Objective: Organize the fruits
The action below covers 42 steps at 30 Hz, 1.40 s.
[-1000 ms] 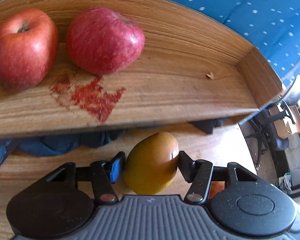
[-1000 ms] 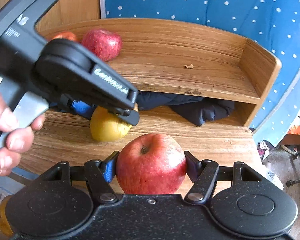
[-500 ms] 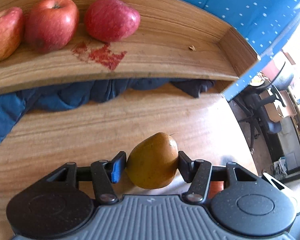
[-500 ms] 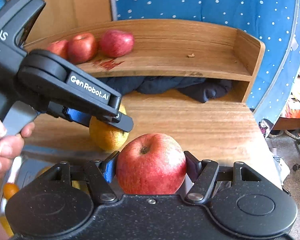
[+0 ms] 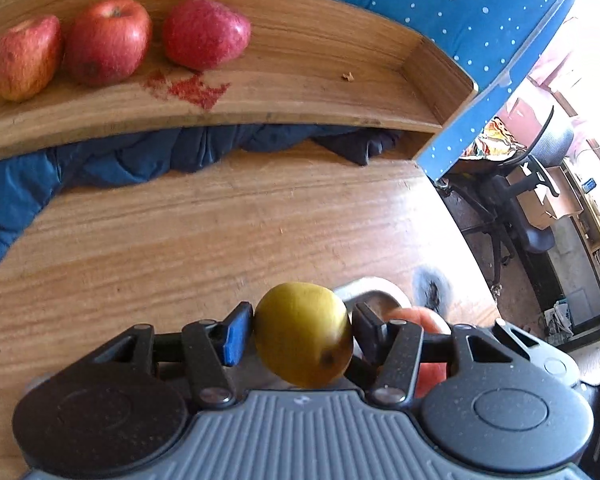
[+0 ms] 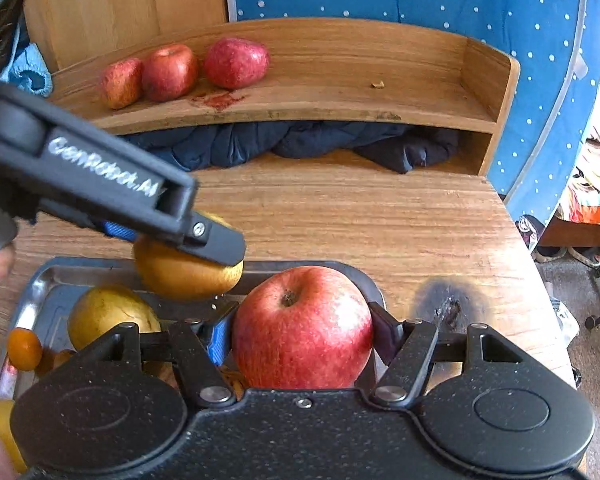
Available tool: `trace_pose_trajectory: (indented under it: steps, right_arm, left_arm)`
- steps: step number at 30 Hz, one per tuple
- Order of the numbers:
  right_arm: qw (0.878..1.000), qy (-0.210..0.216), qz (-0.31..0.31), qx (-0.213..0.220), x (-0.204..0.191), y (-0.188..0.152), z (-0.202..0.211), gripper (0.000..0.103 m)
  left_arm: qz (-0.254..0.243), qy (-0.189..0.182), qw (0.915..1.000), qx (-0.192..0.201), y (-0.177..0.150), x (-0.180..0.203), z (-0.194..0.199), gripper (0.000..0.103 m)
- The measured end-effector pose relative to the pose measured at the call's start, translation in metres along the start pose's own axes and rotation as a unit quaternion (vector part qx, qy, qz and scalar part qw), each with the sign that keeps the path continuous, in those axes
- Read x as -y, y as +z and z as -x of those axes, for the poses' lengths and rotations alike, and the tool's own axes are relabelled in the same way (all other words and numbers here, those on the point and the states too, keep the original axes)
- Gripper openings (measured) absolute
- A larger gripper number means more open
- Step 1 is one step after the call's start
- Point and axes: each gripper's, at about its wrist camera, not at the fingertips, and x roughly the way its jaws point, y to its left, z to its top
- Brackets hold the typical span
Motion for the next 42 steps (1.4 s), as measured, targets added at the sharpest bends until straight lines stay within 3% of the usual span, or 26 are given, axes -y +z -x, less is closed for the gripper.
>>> trace_pose_trajectory:
  steps: [10, 16, 21, 28, 33, 37, 42]
  right_arm:
    - [1.0, -0.003, 0.02, -0.004, 0.0, -0.003, -0.002, 0.069]
    - [0.999, -0.002, 0.037, -0.003, 0.003, -0.003, 0.0, 0.071]
    - [0.999, -0.003, 0.051, 0.003, 0.008, -0.004, 0.006, 0.082]
    - [0.998, 0.004, 0.06, 0.028, 0.014, -0.001, 0.02, 0.093]
    - [0.996, 0.017, 0.072, 0.05, 0.02, -0.003, 0.037, 0.101]
    - [0.994, 0.032, 0.07, 0.075, 0.026, -0.007, 0.052, 0.102]
    - [0.991, 0.05, 0.072, 0.099, 0.031, -0.011, 0.069, 0.102]
  left_arm:
    - [0.025, -0.001, 0.9997, -0.002, -0.013, -0.005, 0.0, 0.055]
    - [0.036, 0.011, 0.9993, -0.001, -0.014, -0.002, -0.001, 0.058]
    - [0.037, 0.019, 0.999, 0.018, -0.011, 0.001, 0.006, 0.076]
    - [0.033, 0.034, 0.9974, 0.055, -0.01, 0.013, 0.022, 0.091]
    - [0.043, 0.059, 0.9937, 0.085, -0.018, 0.024, 0.038, 0.102]
    - [0.046, 0.091, 0.9895, 0.102, -0.028, 0.033, 0.049, 0.102]
    - [0.046, 0.145, 0.977, 0.149, -0.045, 0.044, 0.069, 0.102]
